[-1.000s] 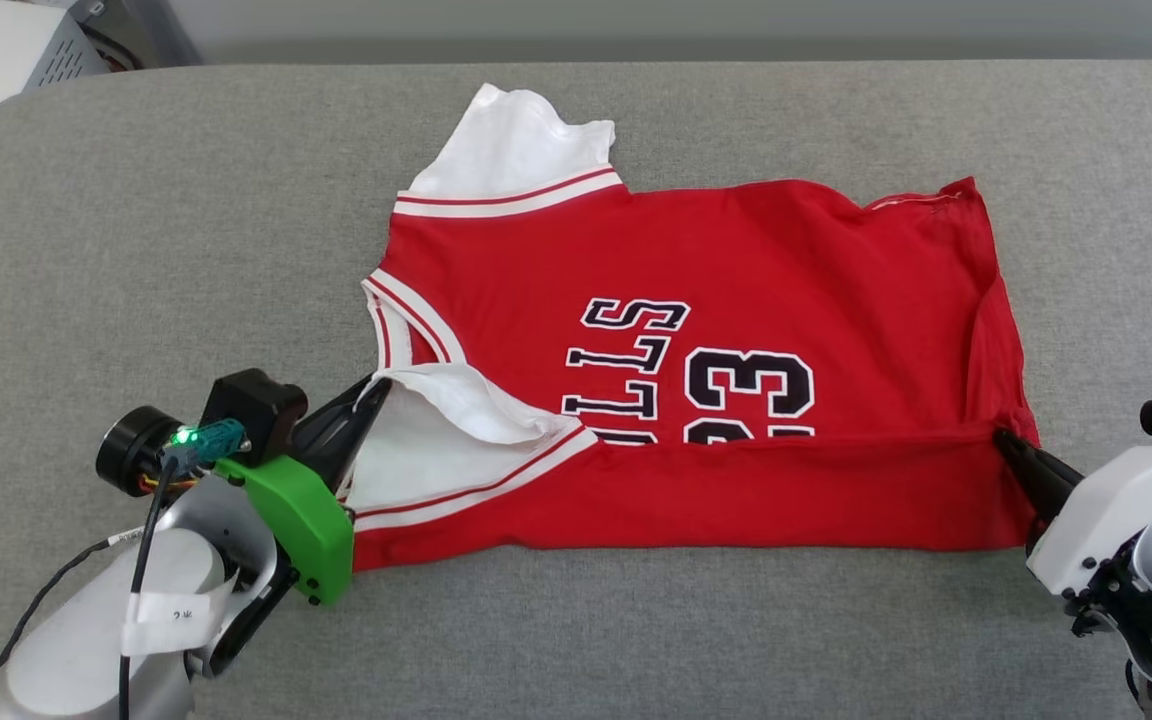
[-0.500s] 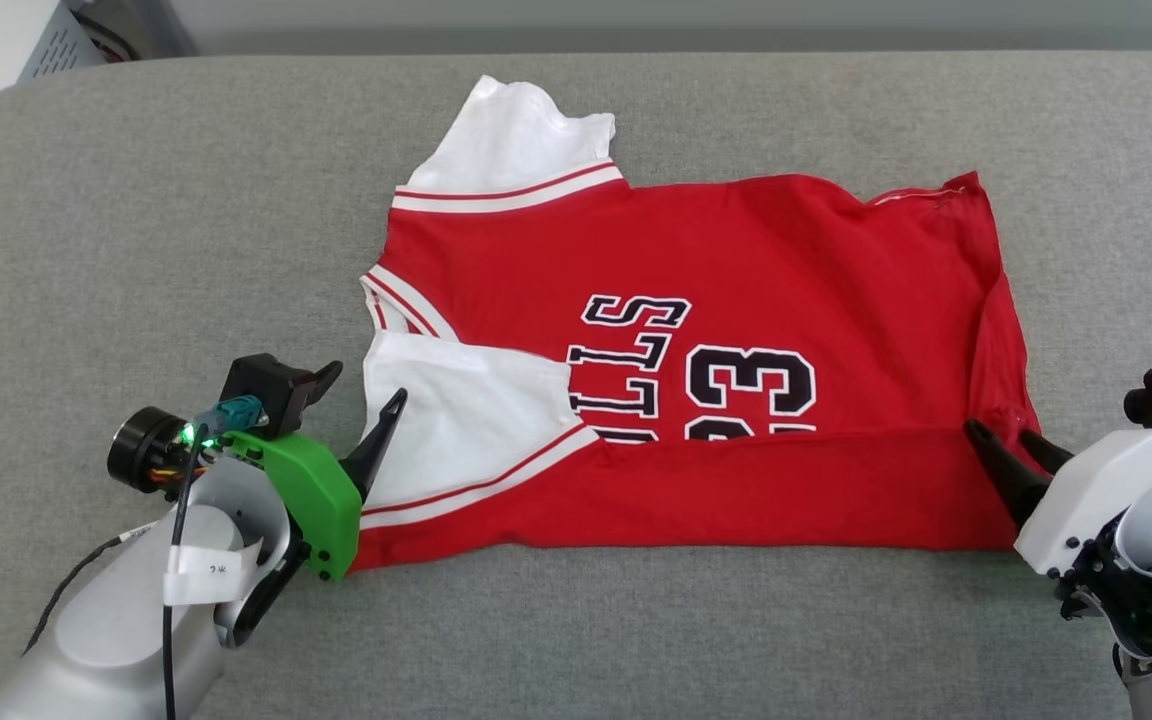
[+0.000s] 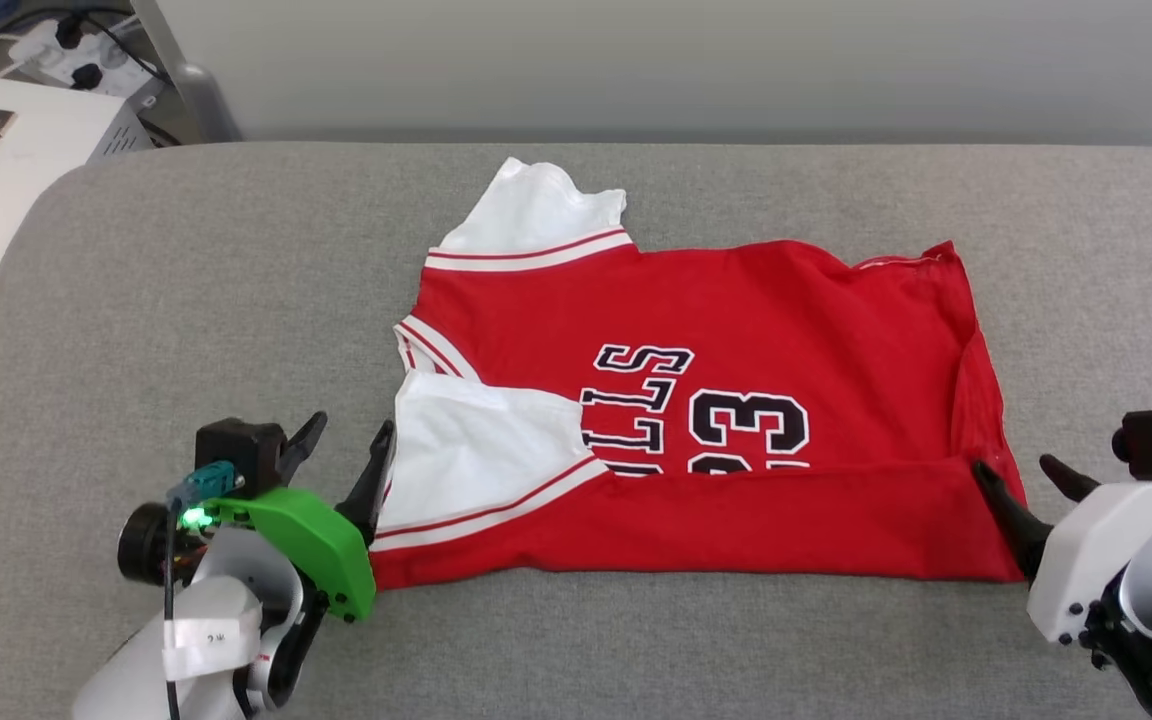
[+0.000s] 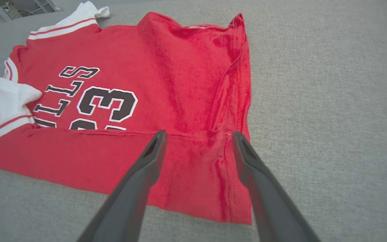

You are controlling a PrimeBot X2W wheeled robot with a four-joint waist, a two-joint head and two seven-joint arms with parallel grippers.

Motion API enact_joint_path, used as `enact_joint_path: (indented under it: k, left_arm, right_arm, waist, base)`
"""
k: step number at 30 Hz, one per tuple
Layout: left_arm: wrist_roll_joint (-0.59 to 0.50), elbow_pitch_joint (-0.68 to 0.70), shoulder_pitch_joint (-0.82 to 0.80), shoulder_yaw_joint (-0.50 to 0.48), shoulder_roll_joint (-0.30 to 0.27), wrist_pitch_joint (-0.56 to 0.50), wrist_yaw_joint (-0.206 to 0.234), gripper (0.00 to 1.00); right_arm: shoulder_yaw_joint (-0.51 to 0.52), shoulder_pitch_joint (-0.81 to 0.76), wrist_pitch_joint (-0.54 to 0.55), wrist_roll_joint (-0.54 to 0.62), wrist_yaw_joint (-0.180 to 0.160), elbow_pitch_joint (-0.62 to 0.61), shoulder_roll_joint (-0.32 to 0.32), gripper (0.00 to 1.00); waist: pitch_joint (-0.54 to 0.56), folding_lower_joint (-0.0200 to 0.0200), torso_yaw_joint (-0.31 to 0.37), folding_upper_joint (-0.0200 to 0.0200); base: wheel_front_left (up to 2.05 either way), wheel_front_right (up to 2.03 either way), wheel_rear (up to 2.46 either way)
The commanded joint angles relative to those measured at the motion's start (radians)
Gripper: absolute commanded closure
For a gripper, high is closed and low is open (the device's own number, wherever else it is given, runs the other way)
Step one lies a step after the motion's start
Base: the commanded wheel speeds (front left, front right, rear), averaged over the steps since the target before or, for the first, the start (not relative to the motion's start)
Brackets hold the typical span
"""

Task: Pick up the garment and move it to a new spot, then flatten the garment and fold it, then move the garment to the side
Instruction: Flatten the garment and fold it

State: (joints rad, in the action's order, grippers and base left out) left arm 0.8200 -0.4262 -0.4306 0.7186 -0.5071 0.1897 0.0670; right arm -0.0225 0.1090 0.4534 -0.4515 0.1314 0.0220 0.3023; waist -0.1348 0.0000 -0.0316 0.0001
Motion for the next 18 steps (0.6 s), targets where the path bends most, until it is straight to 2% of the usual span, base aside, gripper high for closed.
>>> enact_joint_path:
  k: [1,4,11,18]
  left_arm:
    - [0.017,0.029,0.034,-0.009,-0.007,-0.005,0.031,0.00]
    - [0.047,0.098,0.093,-0.012,-0.016,-0.042,0.072,0.00]
    - [0.088,0.240,0.194,0.009,-0.066,-0.193,0.185,0.00]
    - [0.097,0.272,0.204,0.023,-0.093,-0.282,0.236,0.00]
  right_arm:
    - [-0.005,-0.029,0.008,0.017,-0.001,-0.019,0.010,0.00]
    - [-0.001,-0.068,0.032,0.041,-0.001,-0.052,0.015,0.00]
    - [0.025,-0.122,0.104,0.079,-0.001,-0.127,-0.018,0.00]
    - [0.037,-0.122,0.120,0.105,-0.001,-0.163,-0.043,0.00]
  waist:
    - [0.037,0.0000,-0.008,-0.0001]
    - [0.048,0.0000,-0.008,-0.0001]
    - [0.035,0.0000,0.006,-0.0001]
    - [-0.005,0.0000,0.031,-0.0001]
  base:
    - [0.00,0.00,0.00]
    - [0.00,0.00,0.00]
    - [0.00,0.00,0.00]
    - [0.00,0.00,0.00]
